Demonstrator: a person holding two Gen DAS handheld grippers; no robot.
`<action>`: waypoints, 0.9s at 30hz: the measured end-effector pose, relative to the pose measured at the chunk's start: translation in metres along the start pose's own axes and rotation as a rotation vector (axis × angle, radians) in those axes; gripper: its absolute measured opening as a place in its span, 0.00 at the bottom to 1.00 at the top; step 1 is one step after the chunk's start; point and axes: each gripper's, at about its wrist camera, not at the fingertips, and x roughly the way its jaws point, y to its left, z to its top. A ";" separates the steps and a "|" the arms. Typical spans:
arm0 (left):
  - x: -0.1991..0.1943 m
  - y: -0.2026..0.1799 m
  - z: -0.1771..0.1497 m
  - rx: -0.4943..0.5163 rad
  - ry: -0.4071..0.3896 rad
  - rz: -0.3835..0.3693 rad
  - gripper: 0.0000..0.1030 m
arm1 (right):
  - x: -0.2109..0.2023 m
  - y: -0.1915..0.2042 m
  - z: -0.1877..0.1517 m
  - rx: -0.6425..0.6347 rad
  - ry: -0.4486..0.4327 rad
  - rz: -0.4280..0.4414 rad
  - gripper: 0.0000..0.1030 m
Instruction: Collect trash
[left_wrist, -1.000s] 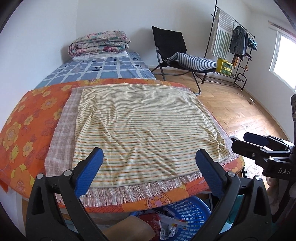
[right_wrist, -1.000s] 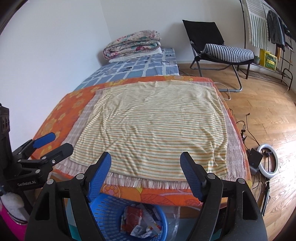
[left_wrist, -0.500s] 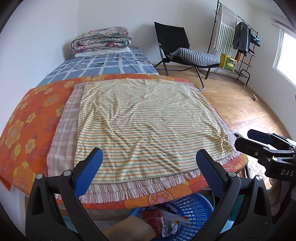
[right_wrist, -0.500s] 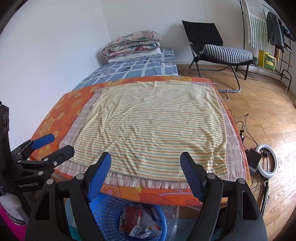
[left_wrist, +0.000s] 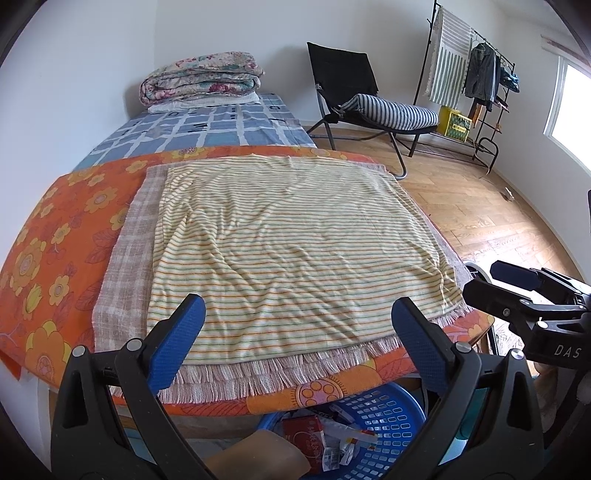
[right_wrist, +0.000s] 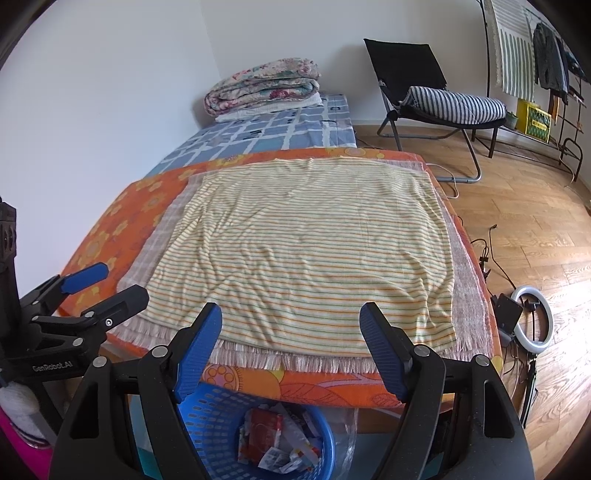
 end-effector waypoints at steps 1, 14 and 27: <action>0.000 0.000 0.000 0.001 0.003 0.001 0.99 | 0.000 0.000 0.000 -0.001 0.001 0.000 0.75; 0.001 0.000 0.000 -0.001 0.012 0.002 0.99 | 0.001 0.001 0.000 0.000 0.002 -0.002 0.75; 0.001 0.000 0.001 -0.002 0.009 0.004 0.99 | 0.003 0.001 -0.002 0.001 0.007 -0.004 0.75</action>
